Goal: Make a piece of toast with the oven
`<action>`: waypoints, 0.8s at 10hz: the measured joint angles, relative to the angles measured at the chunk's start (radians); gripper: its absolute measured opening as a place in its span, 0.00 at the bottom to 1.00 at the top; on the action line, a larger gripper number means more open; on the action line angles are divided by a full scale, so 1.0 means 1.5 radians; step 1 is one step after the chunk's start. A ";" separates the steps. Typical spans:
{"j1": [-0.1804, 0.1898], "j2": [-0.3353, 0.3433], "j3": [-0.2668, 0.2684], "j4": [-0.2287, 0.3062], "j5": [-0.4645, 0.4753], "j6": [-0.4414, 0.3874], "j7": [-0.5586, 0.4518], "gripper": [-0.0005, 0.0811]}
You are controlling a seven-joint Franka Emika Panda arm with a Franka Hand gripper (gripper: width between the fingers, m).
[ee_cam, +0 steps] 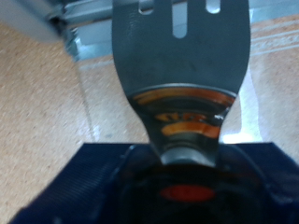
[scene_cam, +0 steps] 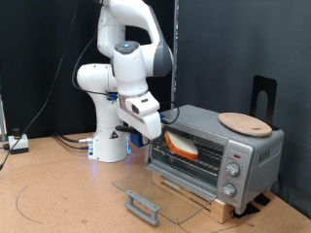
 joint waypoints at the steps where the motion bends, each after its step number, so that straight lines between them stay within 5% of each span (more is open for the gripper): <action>1: 0.003 0.010 0.016 0.005 0.006 0.008 0.024 0.49; 5: 0.008 0.053 0.066 0.026 0.022 0.042 0.093 0.49; 8: 0.004 0.065 0.070 0.031 0.023 0.085 0.082 0.49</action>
